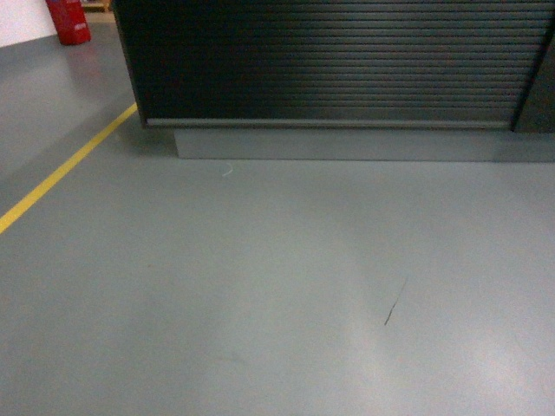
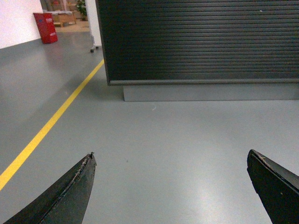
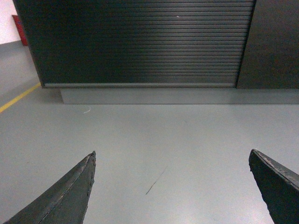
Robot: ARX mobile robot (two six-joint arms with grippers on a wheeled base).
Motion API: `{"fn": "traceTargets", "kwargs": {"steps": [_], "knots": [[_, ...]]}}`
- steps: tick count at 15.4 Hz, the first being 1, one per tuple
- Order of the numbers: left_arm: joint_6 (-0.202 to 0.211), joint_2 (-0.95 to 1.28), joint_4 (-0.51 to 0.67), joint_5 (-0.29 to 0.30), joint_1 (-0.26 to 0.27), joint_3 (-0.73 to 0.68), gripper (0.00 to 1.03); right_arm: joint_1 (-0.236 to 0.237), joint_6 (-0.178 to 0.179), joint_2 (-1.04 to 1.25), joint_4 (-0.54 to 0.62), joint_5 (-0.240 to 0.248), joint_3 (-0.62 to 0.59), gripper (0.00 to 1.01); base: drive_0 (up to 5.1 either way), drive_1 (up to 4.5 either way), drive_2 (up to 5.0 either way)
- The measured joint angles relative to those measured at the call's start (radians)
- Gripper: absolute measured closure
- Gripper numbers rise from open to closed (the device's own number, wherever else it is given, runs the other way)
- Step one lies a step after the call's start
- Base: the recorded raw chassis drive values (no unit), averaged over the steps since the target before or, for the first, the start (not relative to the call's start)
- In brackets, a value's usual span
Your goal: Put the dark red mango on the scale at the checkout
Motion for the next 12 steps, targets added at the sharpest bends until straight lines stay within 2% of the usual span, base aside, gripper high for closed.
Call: {"fn": "traceTargets", "kwargs": {"steps": [12], "knots": [[0.0,0.0,0.0,0.0,0.0,0.0,0.05,0.0,0.0,0.0,0.0,-0.001,0.0,0.03,0.0,4.27,-4.3]]}}
